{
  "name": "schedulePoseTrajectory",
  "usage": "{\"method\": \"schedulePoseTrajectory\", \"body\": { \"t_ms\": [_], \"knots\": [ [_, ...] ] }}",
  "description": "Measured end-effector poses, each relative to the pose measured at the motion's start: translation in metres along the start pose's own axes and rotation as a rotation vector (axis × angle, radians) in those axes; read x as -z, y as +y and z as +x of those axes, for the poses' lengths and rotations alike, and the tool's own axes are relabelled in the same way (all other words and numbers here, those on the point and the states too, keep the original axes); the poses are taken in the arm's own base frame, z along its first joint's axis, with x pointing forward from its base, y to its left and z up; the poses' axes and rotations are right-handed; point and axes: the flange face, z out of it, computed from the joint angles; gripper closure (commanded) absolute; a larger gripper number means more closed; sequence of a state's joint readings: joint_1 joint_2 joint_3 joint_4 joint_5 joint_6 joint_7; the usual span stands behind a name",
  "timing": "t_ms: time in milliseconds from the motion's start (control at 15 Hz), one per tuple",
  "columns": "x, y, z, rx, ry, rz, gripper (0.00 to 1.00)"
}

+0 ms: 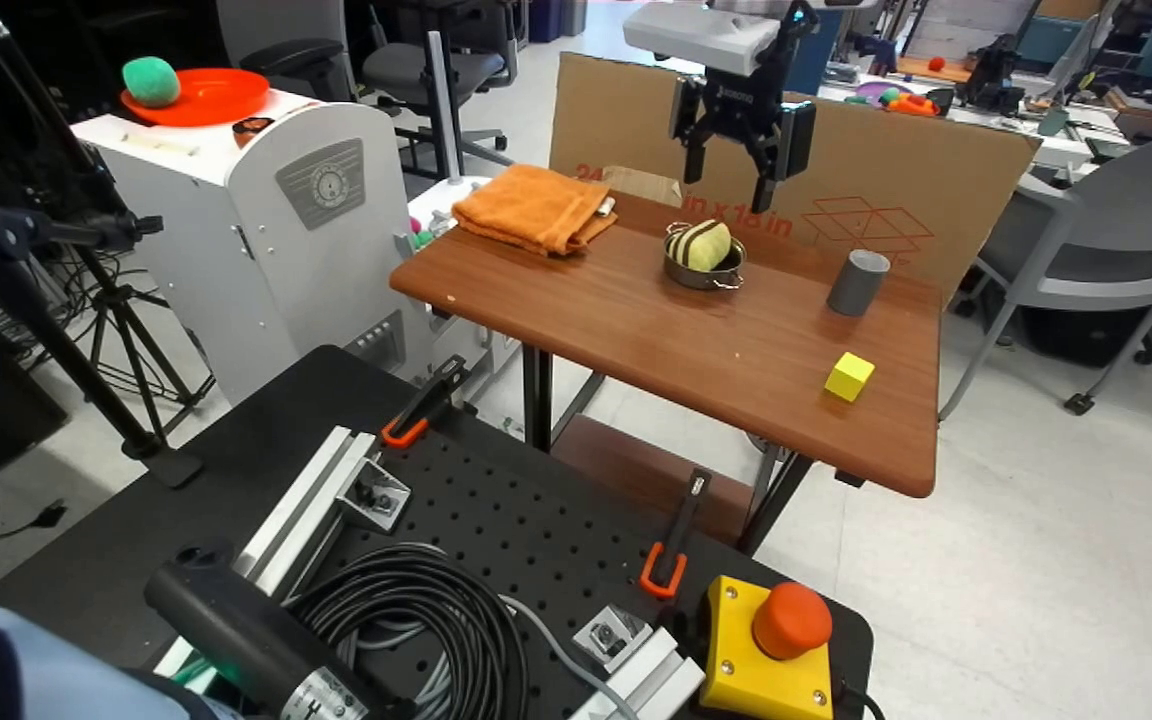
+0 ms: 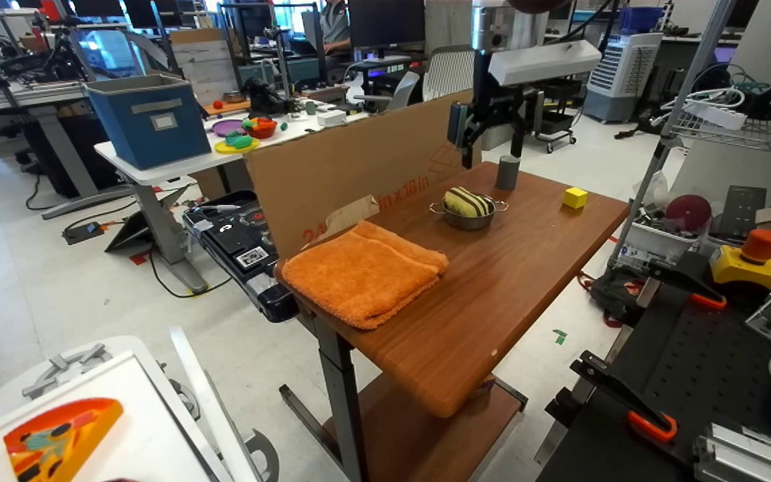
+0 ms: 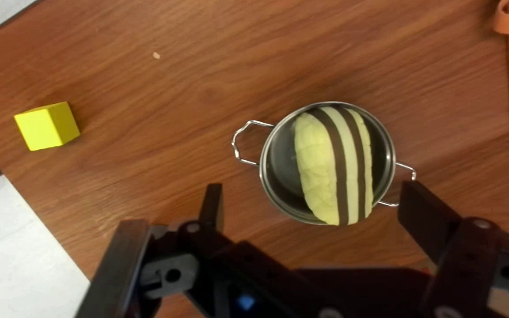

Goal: Remove the yellow object from the silver bowl and put it on the table

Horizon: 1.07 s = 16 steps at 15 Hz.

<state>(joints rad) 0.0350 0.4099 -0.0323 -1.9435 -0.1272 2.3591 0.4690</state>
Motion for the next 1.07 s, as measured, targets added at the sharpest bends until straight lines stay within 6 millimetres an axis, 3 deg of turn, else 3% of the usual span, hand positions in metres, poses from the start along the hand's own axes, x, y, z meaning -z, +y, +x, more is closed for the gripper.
{"method": "schedulePoseTrajectory", "body": {
  "t_ms": [333,467,733,1067],
  "knots": [
    [-0.039,-0.024,0.004,0.002,-0.031,-0.027,0.0],
    [-0.055,-0.028,0.006,-0.004,-0.042,-0.042,0.26],
    [-0.073,-0.034,0.012,-0.01,-0.046,-0.06,0.58],
    [-0.074,-0.04,0.017,-0.005,-0.036,-0.059,0.94]
  ]
}}
